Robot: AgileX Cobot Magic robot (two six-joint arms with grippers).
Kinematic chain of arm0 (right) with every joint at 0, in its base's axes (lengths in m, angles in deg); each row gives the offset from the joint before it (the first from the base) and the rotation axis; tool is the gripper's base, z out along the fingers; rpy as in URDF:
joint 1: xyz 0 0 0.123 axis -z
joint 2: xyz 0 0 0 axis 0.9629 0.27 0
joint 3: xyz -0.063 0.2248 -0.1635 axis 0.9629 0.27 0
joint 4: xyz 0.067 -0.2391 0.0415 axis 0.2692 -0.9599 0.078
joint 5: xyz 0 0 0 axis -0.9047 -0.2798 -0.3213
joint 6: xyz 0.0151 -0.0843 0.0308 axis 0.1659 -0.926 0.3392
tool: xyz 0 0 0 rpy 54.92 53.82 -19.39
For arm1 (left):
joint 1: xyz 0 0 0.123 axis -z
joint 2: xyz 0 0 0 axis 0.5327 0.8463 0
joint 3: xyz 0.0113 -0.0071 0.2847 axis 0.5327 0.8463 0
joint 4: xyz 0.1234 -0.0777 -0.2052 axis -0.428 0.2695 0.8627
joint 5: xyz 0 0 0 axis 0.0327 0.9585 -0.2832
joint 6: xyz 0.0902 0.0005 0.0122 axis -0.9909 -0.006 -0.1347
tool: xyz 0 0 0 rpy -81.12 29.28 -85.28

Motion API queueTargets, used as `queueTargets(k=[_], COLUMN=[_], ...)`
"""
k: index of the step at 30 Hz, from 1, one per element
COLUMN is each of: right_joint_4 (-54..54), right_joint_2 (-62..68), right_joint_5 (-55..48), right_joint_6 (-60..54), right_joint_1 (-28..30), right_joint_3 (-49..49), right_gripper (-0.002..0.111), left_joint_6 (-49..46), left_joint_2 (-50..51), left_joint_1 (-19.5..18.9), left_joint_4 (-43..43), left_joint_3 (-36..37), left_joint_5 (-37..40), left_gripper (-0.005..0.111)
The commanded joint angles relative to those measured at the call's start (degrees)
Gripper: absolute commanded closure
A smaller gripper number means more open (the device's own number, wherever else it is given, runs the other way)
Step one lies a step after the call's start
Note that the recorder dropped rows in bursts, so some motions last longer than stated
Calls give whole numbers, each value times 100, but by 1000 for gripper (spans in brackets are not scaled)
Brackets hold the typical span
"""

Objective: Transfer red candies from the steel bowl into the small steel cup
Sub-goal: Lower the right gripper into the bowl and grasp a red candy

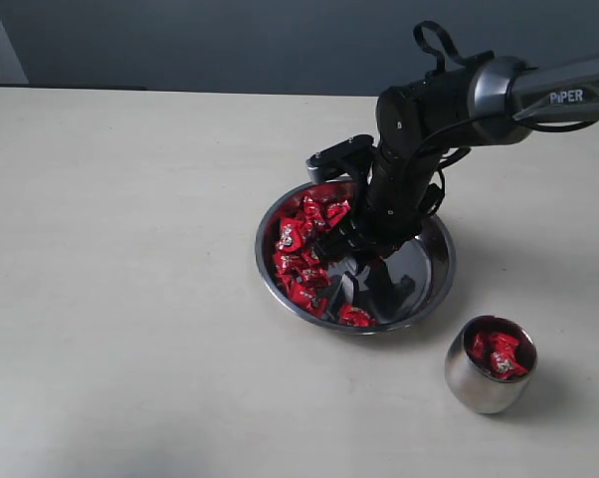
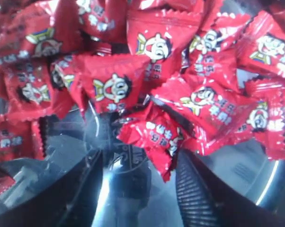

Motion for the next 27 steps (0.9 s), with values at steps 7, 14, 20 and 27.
queueTargets(k=[7, 14, 20, 27], right_joint_4=[-141, -141, -141, -141], right_joint_2=[57, 57, 57, 57], right_joint_5=[166, 112, 97, 81], right_joint_6=[-17, -17, -17, -17], right_joint_1=[41, 41, 41, 41], right_joint_3=[-47, -47, -47, -47], right_gripper=[61, 67, 91, 92], left_joint_6=[32, 32, 32, 32], left_joint_2=[-25, -25, -25, -25], left_joint_1=[47, 47, 47, 47], left_joint_4=[-11, -11, -11, -11], left_joint_3=[6, 6, 6, 6], left_joint_5=[-38, -38, -38, -38], left_gripper=[106, 106, 106, 106])
